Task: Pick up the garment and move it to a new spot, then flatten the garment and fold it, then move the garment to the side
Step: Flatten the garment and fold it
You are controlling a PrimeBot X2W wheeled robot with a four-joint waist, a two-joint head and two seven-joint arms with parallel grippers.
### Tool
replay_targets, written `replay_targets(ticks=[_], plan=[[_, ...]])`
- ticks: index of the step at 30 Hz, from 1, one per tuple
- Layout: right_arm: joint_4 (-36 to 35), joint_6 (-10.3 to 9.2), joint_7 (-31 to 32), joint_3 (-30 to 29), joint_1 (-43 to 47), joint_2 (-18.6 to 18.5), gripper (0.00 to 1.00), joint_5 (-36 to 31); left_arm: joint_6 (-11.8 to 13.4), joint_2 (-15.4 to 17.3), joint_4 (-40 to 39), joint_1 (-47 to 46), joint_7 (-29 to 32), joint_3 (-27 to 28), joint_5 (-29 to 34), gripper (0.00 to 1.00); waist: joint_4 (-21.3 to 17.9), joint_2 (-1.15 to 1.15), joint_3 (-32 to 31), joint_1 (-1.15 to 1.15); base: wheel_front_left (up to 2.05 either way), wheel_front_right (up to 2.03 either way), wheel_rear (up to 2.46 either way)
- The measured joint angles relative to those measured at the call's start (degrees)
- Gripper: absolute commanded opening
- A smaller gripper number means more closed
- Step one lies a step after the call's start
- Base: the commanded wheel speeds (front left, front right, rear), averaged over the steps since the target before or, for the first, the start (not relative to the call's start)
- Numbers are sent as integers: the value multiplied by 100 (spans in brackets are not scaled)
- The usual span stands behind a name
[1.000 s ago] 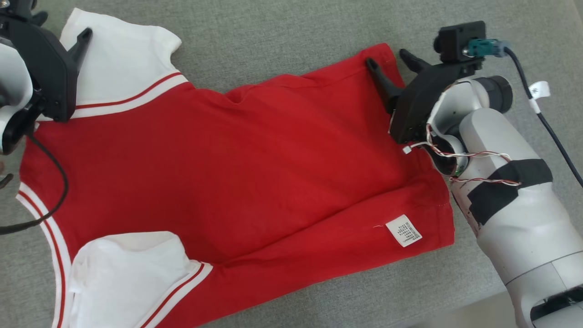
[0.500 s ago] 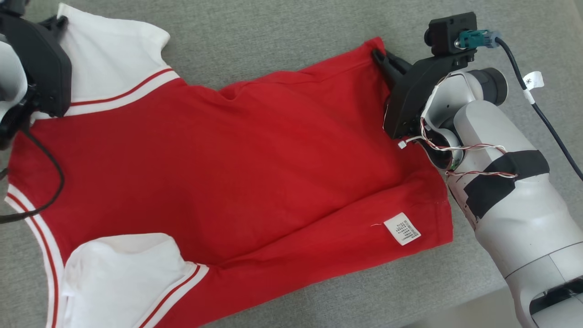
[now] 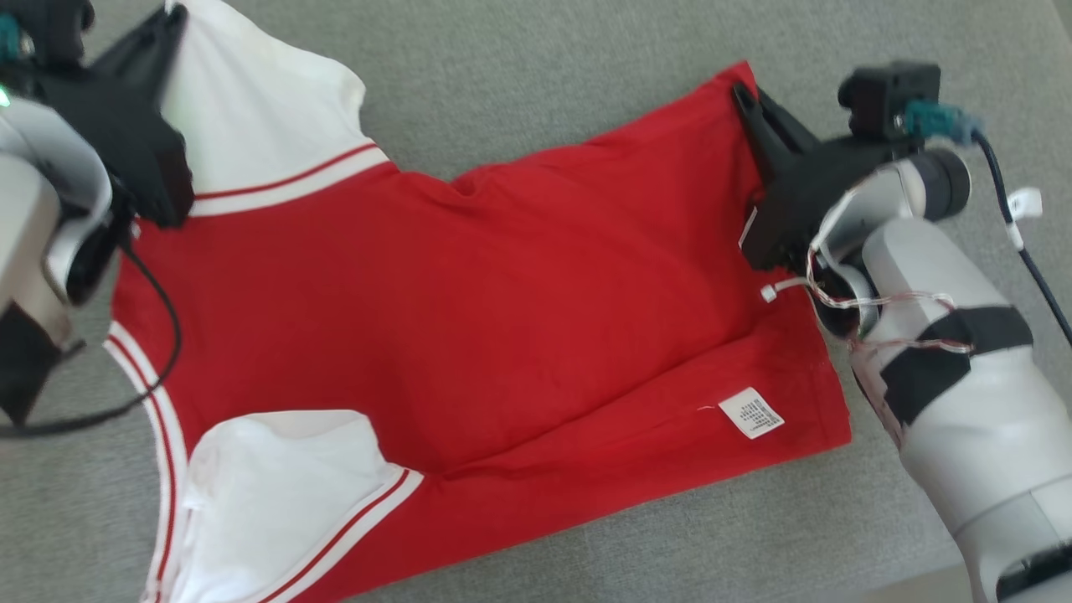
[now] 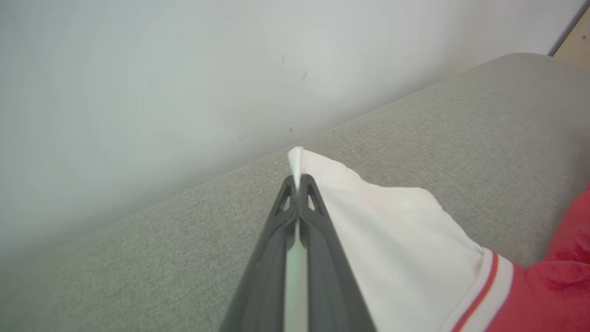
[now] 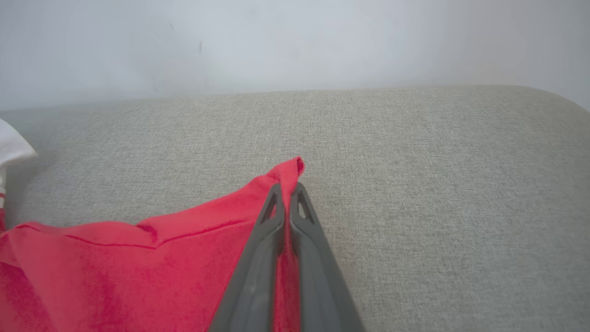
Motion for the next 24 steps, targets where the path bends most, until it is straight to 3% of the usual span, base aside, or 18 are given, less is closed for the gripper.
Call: replay_targets(ticks=[5,14,15,20,24], plan=[[-199,0,-381,31,534,-233,0,131,148,155,-635,764,-682,80,-75,0,177,0,-281,0,0,0,0],[-612,1,-873,-219,1622,-647,0,416,1132,598,-2818,2713,-1058,463,-159,0,619,0,-696,-1,0,0,0],[-612,1,-873,-219,1622,-647,0,416,1132,598,-2818,2713,-1058,463,-159,0,619,0,-696,-1,0,0,0],[-839,0,-1043,-468,2081,-809,0,512,1593,575,-3741,3592,-1069,850,103,0,876,-1,-841,-1,0,0,0],[-1032,0,-1140,-706,2419,-881,0,568,1771,425,-4194,4226,-1074,1178,328,0,1027,-1,-956,-1,0,0,0]])
